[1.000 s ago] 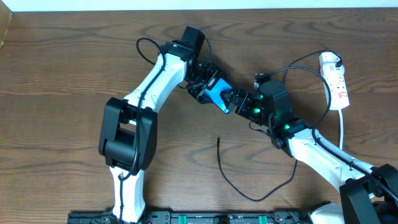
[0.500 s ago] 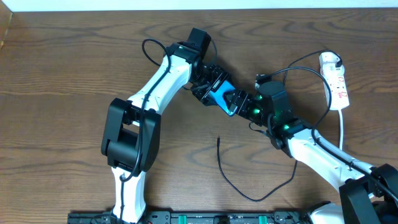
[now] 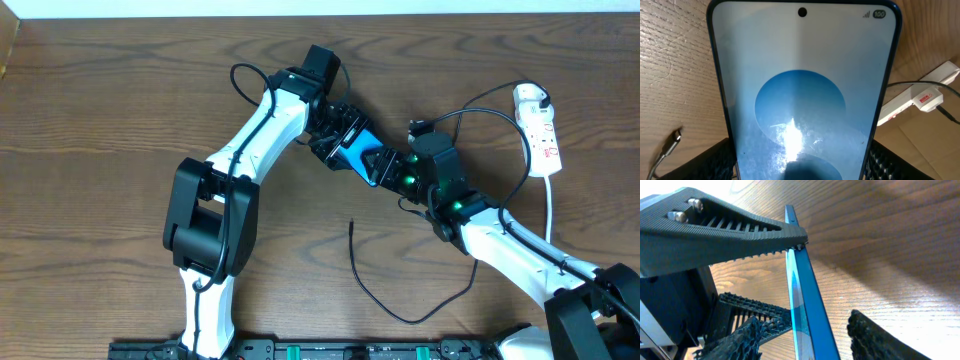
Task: Plug charger to phone and switch on socket
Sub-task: 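Close the right gripper on the phone's lower edge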
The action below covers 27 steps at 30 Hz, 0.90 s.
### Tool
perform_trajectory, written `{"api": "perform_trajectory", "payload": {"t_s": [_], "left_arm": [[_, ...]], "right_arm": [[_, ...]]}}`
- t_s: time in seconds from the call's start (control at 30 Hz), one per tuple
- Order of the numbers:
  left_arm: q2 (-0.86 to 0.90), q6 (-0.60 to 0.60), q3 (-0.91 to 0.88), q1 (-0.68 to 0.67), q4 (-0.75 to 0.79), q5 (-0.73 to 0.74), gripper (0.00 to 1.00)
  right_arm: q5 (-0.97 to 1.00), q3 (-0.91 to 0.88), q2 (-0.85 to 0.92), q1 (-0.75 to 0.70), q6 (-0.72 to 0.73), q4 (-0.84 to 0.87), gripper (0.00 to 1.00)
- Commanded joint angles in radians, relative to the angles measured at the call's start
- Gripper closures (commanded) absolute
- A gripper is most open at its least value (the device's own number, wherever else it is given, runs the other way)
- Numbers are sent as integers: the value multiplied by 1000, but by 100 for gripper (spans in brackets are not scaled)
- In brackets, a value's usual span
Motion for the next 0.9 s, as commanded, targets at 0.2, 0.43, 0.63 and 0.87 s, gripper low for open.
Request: {"api": "perform_trajectory", "payload": {"t_s": [0.2,0.43,0.63,0.87], "left_arm": [[-48,-6,4,-2,0,24,93],[-48,-5,4,-2,0,28,93],[-48,-5,4,-2,0,39,93],[-48,-5,4,-2,0,39,93]], "right_arm": [[21,12,10,22,-11,-1,65],[23,12,10,22,-10,-5,80],[23,12,10,22,-10,-5,84],[23,12,10,22,-10,-5,89]]}}
